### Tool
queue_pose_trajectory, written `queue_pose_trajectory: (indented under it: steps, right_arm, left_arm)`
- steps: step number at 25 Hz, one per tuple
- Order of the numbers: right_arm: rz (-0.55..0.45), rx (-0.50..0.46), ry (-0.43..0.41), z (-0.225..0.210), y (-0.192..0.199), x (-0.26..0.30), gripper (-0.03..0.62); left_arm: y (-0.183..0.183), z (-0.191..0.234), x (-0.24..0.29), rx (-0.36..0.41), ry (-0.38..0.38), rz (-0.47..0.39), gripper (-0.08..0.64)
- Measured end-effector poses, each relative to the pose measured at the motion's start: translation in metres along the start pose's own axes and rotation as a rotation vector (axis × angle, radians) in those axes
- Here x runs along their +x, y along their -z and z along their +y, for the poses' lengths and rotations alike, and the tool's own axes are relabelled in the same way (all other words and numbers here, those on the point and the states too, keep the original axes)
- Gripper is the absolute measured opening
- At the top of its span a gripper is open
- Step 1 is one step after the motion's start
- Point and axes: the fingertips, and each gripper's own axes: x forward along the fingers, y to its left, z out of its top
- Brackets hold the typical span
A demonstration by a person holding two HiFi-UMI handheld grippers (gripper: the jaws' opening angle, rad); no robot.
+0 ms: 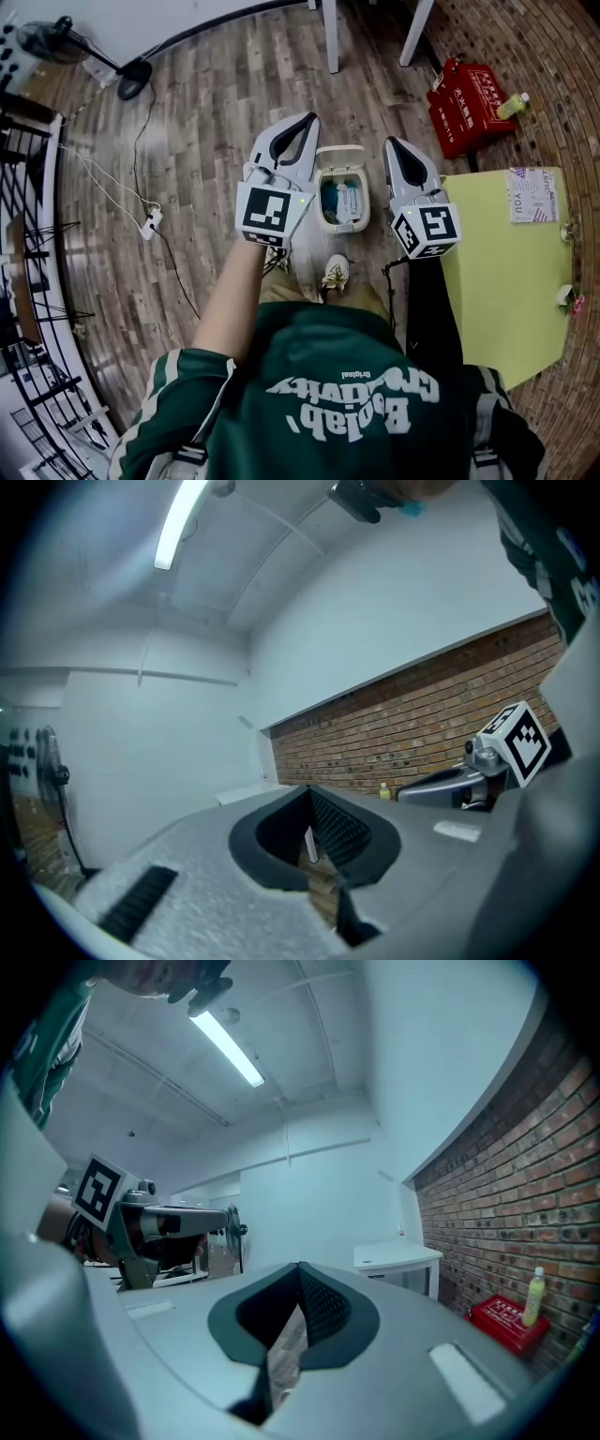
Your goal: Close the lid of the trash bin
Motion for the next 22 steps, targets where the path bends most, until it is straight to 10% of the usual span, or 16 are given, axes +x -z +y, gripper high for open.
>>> queue_pose_trajectory:
  steps: [22]
  right_arm:
    - [0.091,-0.007,0.228,-0.002,0.034,0.115,0.011]
  left_arm:
    - [0.063,0.098,0.074,0.041,0.270,0.038,0.003]
